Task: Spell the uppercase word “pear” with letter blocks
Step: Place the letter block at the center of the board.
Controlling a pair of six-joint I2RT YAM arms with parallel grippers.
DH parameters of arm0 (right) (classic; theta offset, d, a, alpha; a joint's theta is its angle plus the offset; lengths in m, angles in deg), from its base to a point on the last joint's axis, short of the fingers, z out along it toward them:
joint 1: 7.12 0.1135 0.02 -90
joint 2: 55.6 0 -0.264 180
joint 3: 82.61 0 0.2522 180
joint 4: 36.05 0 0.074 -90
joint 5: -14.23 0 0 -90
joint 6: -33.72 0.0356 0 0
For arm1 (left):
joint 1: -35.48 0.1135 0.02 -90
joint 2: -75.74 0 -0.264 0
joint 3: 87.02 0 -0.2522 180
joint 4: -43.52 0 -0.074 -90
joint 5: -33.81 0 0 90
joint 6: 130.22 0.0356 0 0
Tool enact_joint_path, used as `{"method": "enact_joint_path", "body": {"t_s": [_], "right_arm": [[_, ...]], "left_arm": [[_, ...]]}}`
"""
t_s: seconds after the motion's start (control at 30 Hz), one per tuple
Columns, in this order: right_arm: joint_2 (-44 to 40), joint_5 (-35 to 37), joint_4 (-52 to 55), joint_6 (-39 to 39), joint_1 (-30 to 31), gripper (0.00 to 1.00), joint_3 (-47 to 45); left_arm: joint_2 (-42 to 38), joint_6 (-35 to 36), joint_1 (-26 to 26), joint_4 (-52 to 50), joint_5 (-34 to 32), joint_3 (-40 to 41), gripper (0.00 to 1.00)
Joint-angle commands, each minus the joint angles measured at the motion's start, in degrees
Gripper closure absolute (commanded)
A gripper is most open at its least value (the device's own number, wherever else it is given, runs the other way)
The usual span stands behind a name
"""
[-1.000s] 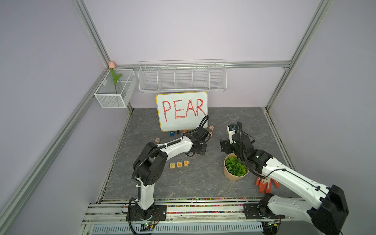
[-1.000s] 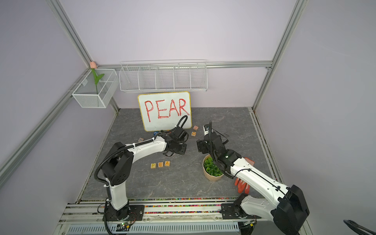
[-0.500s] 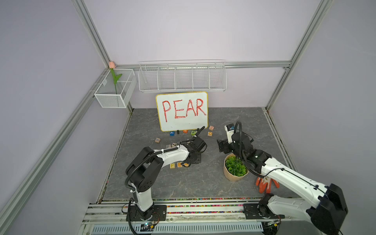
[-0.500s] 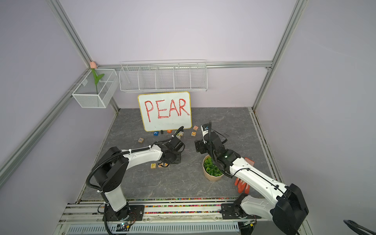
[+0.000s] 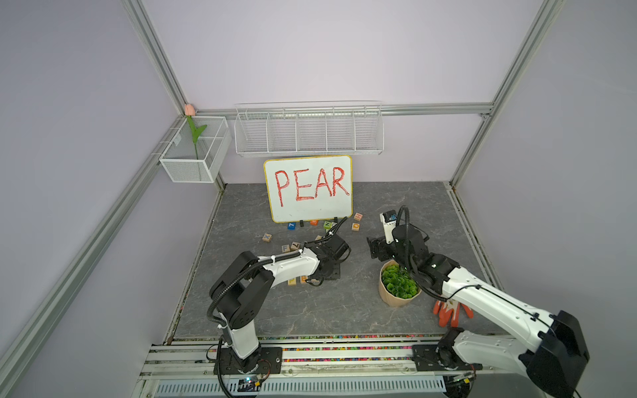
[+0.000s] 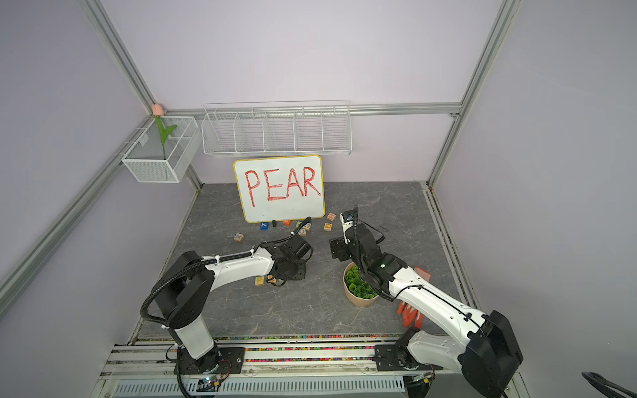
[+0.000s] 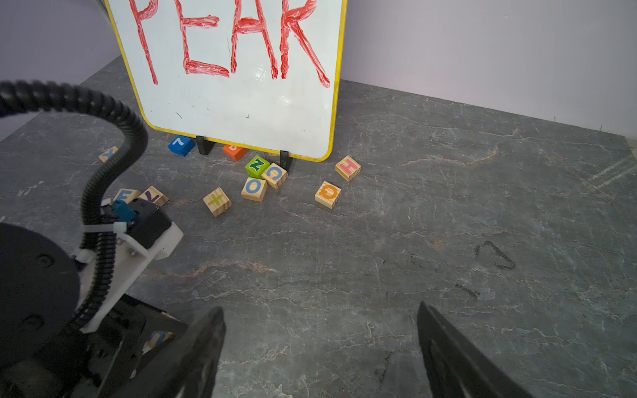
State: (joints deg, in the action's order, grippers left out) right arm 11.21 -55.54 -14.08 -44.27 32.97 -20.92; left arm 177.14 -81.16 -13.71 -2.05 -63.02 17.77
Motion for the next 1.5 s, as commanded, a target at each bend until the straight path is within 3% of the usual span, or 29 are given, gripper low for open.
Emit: {"method": "enact_joint_path", "body": {"t_s": [0.0, 1.47], "right_arm": [[-0.05, -0.36, -1.61, 0.38, -0.28, 0.11, -0.90], [1.72, -0.37, -2.05, -0.66, -0.17, 0.11, 0.36]], "left_arm": [[-1.36, -2.00, -0.17, -0.84, -1.67, 1.16, 0.71], [-0.68, -2.39, -0.73, -3.80, -4.05, -1.24, 0.57]]}}
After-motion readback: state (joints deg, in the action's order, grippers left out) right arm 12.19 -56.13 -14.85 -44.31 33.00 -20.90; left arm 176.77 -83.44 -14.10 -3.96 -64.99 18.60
